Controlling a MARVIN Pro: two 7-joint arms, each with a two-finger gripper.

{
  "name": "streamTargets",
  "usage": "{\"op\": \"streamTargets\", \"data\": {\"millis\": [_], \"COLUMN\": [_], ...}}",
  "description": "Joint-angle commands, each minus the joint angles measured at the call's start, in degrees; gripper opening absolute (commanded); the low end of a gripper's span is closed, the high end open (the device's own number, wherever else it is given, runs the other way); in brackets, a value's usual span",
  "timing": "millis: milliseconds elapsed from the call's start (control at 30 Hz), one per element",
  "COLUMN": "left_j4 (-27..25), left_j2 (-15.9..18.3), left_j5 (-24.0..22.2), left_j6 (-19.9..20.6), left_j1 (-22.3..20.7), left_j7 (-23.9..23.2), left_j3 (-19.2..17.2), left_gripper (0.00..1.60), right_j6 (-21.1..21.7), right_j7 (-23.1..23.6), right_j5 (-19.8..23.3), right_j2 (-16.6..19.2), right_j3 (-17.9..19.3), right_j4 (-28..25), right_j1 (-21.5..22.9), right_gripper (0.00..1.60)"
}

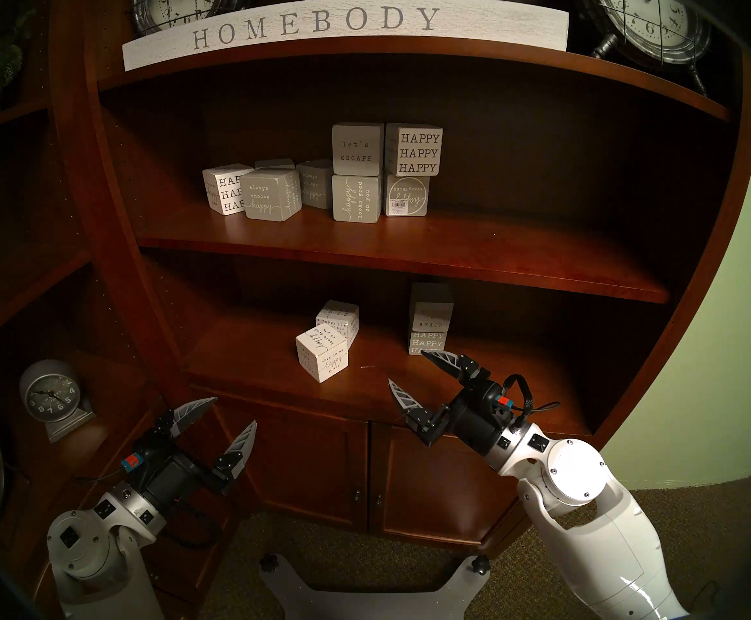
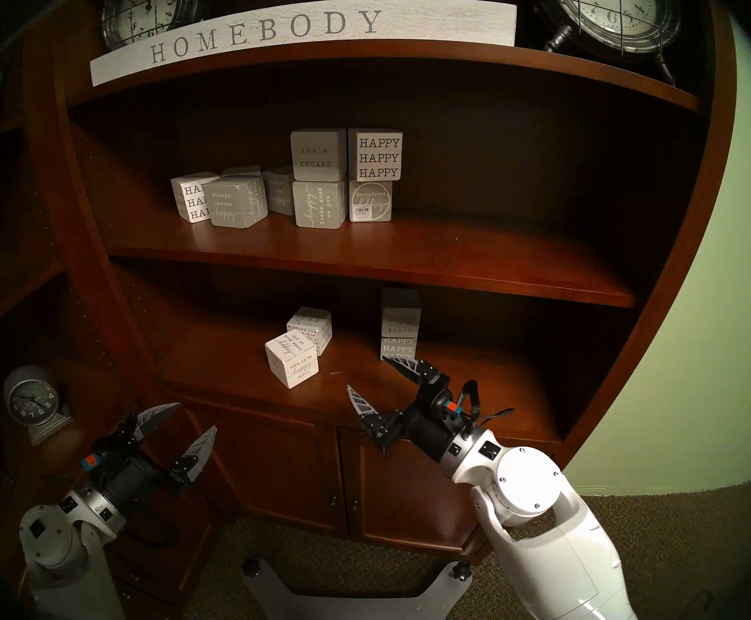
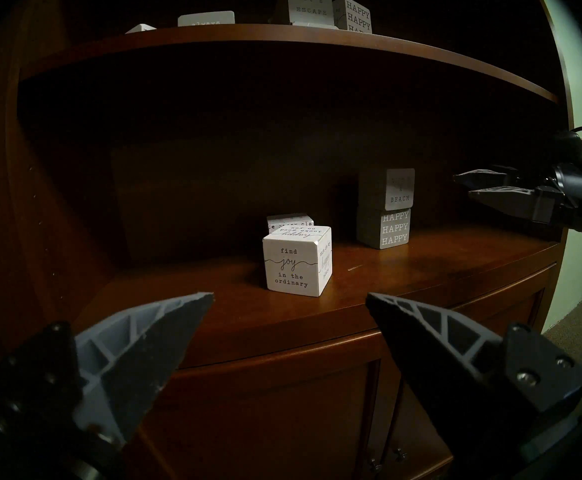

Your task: Stack four cubes vertically into two groups

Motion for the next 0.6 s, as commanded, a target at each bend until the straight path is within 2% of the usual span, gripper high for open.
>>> {"op": "streamTargets", "data": {"millis": [0, 133, 567], "left_j4": [-0.9, -0.9, -0.9], "left_j2": [0.1, 0.1, 0.1], "left_j5": [-0.2, -0.2, -0.2], "left_j6": [0.0, 0.0, 0.0], "left_j1": [0.1, 0.2, 0.1], "left_j7": [0.1, 0.1, 0.1], "left_j3": [0.1, 0.1, 0.1], "left_gripper": [1.6, 1.6, 1.6], "right_j6": [-4.8, -7.4, -6.8], "right_j7": [6.5, 8.1, 8.3], "right_j5": [4.6, 5.3, 6.0], "right_j2": [3.4, 2.2, 1.7], "right_j3": [1.9, 1.7, 2.3], "right_j4": [1.5, 3.5, 1.2], "right_j1": [-0.2, 0.1, -1.2], "right_gripper": [1.6, 1.6, 1.6]}}
